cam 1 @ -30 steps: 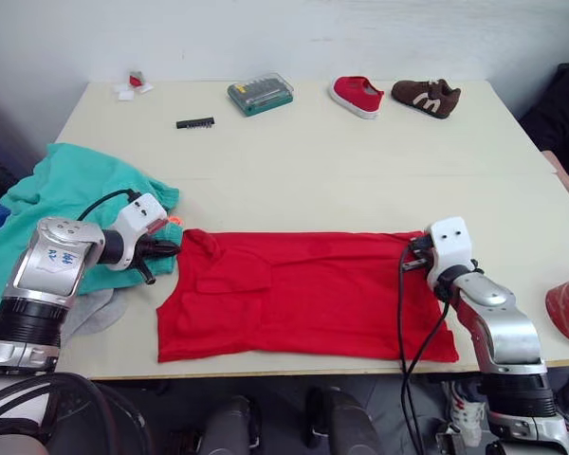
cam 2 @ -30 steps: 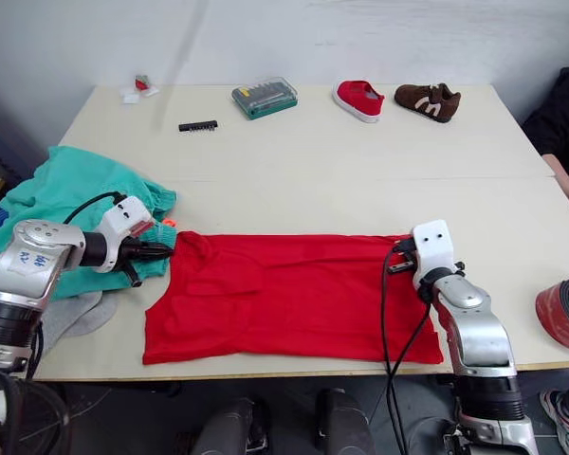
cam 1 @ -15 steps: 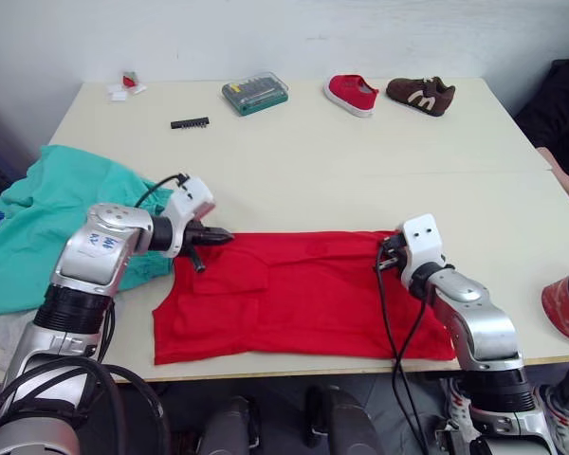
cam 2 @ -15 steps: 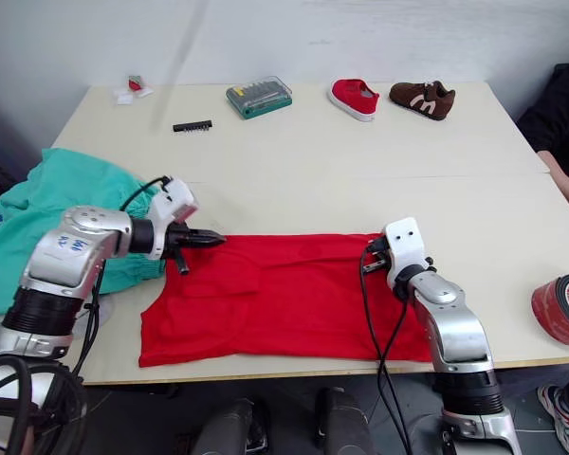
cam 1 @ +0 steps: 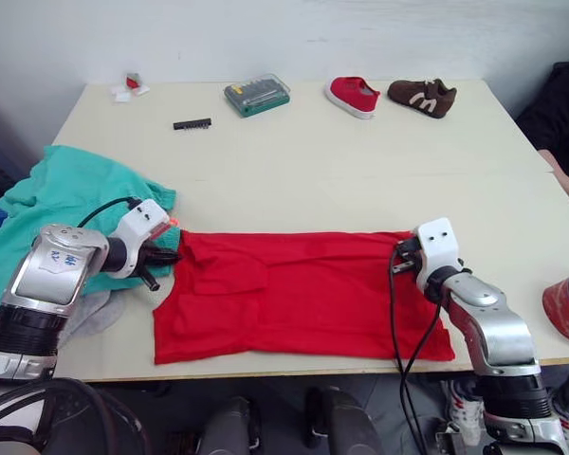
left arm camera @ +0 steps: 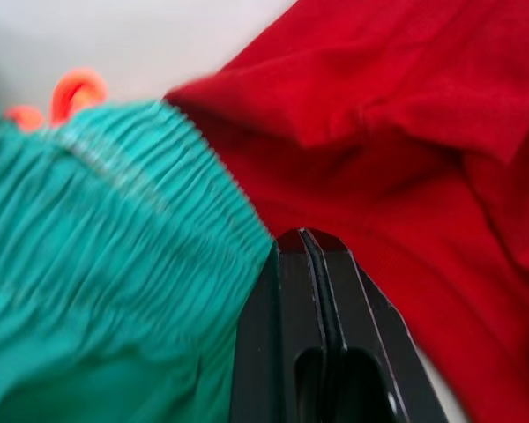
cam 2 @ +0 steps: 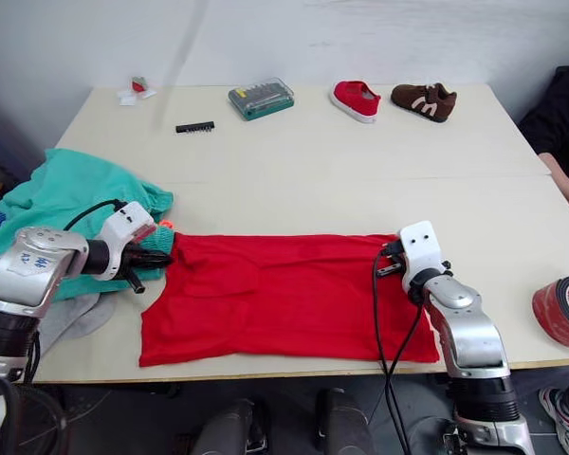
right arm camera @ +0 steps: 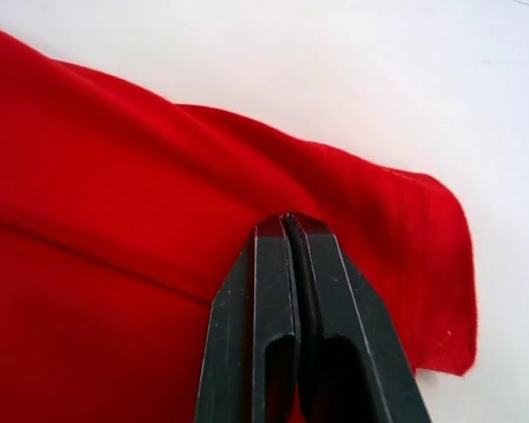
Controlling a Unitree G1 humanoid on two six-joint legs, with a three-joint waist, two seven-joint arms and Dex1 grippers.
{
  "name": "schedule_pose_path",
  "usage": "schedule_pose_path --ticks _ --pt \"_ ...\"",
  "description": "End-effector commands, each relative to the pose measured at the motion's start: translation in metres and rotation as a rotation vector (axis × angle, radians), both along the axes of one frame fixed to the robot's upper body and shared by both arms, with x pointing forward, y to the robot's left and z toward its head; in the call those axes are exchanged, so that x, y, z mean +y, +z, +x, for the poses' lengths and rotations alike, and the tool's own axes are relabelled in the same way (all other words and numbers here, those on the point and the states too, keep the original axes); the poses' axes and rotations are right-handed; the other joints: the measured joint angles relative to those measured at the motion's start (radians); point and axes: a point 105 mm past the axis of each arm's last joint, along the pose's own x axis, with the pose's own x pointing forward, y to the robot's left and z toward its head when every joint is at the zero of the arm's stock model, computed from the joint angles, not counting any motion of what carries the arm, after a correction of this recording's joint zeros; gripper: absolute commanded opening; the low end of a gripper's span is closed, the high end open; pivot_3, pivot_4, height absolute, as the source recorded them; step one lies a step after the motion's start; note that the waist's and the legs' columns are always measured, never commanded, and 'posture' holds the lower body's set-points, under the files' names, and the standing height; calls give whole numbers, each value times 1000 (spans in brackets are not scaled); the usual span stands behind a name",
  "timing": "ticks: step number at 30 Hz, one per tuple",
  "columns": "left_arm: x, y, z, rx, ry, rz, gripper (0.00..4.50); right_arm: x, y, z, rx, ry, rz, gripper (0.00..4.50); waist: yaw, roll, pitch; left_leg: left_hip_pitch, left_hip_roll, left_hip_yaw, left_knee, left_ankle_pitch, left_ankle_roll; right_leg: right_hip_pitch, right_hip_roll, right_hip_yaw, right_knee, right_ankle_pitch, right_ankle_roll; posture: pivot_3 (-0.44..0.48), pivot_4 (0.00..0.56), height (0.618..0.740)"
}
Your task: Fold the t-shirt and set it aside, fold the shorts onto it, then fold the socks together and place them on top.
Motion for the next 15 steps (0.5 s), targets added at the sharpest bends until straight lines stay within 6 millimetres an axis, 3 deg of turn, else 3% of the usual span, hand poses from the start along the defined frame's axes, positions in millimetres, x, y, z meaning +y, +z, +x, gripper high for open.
schedule_pose_path --ticks 1,5,9,11,15 --pt "-29 42 6 -117 -88 -159 0 4 28 -2 -87 31 11 64 5 -1 0 -1 0 0 0 0 0 0 0 0 0 0 0 0 150 740" --pt "-52 63 5 -162 -167 -262 0 15 37 -2 -105 68 23 64 3 -1 0 -2 0 -1 1 0 1 -1 0 -1 0 0 0 0 150 740" --pt "-71 67 2 -155 -240 -292 0 28 33 0 -84 98 41 64 -7 -1 0 -2 0 0 0 0 0 -1 1 -1 0 0 0 0 150 740" --pt "-77 56 2 -127 -263 -262 0 32 26 1 -60 114 32 64 -6 -1 0 -2 0 0 0 1 0 -1 1 -1 0 0 0 0 150 740" --pt "-74 12 3 -39 -260 -120 0 24 11 1 -2 91 12 64 -3 -1 0 -1 0 0 0 1 0 0 1 -1 0 0 0 0 150 740"
